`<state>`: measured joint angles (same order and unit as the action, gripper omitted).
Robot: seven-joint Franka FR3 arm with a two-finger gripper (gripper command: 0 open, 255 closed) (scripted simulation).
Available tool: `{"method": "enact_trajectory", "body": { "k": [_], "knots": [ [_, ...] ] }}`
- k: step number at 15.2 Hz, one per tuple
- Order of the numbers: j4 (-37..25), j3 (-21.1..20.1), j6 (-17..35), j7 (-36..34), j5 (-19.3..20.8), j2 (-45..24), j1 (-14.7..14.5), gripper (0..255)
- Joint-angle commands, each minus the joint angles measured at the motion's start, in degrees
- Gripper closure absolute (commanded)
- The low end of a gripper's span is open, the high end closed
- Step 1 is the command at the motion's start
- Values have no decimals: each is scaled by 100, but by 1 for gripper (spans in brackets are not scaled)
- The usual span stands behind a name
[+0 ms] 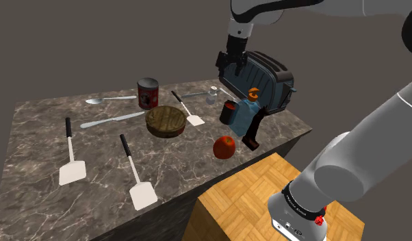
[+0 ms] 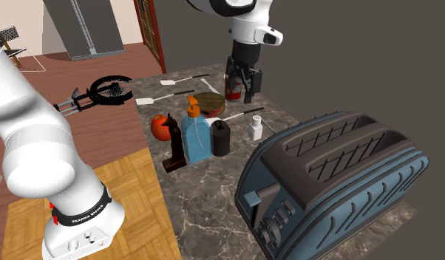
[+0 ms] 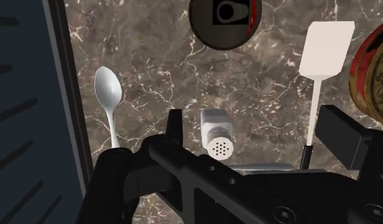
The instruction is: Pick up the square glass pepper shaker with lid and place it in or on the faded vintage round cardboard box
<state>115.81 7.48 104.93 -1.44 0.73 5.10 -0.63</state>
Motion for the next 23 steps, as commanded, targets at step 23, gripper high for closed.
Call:
{"method": "enact_trajectory", "body": {
  "k": [23],
  "knots": [
    [-1581,17,519,319,-300,-2798,133,0]
  ]
}}
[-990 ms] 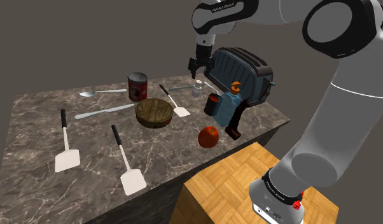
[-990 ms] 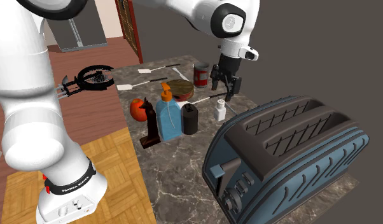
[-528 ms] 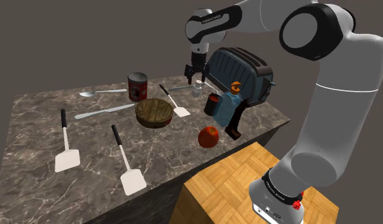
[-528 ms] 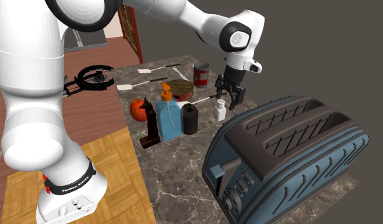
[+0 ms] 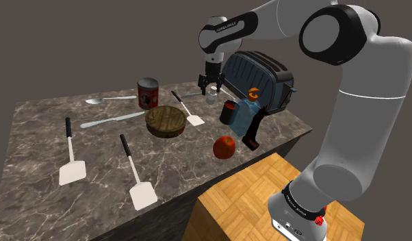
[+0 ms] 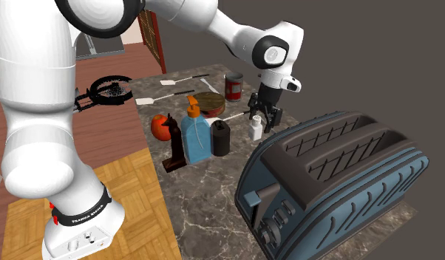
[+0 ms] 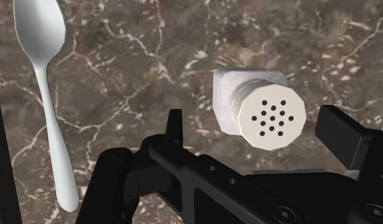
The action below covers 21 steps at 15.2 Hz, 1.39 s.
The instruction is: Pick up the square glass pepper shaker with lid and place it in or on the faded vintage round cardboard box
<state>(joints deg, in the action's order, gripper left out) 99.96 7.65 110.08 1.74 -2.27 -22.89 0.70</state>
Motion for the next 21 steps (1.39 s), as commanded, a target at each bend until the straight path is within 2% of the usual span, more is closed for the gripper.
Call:
{"method": "enact_trajectory", "body": {
  "k": [1,3,4,13,21],
  "knots": [
    [4,0,4,1,0,1,0,0],
    [3,0,3,1,0,0,0,0],
    [3,0,3,1,0,0,0,255],
    [4,0,4,1,0,1,0,255],
    [-279,15,-519,-16,36,243,-8,255]
  ]
}}
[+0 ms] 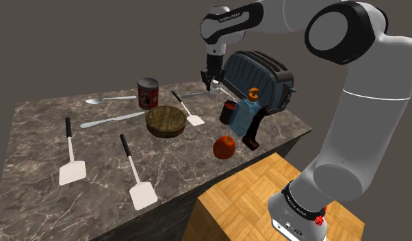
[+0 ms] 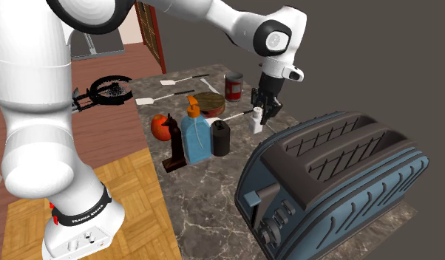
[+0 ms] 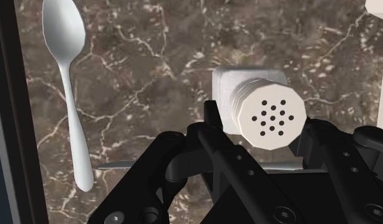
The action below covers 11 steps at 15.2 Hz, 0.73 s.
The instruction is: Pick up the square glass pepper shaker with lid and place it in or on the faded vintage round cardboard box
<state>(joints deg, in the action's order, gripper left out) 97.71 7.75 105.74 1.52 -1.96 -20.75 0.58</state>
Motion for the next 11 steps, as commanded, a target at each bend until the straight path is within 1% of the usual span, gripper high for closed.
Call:
{"method": "enact_trajectory", "body": {
  "k": [1,11],
  "knots": [
    [-96,6,-152,4,9,54,4,255],
    [-595,18,-845,-8,38,250,2,255]
  ]
}}
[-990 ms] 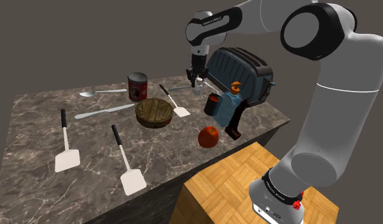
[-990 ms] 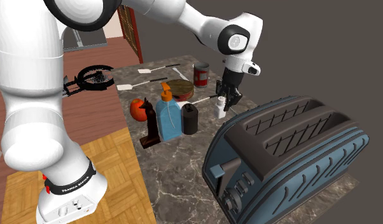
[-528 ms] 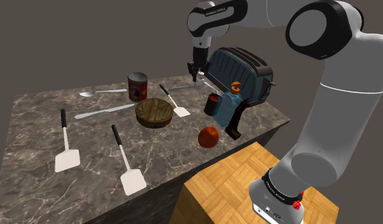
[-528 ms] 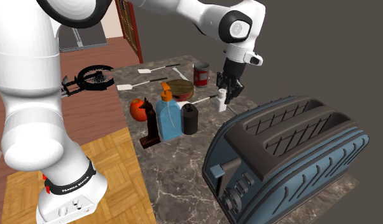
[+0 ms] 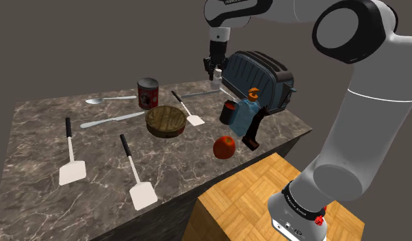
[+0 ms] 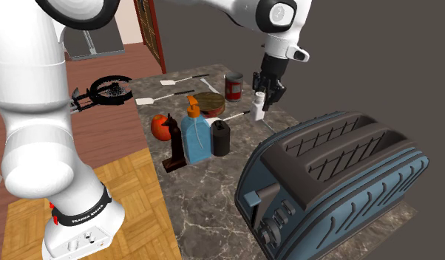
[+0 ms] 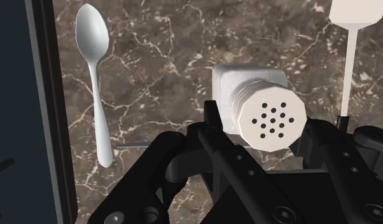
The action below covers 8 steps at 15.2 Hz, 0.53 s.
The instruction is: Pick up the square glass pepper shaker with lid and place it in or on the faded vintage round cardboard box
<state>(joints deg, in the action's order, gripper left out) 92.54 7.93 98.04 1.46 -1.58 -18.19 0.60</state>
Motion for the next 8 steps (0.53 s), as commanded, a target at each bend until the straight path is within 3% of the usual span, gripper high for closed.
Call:
{"method": "enact_trajectory", "body": {
  "k": [1,5,8],
  "knots": [
    [-136,1,-147,-3,2,8,1,255],
    [-322,4,-365,-5,7,41,2,255],
    [-114,-131,-319,-368,-14,205,-237,255]
  ]
}}
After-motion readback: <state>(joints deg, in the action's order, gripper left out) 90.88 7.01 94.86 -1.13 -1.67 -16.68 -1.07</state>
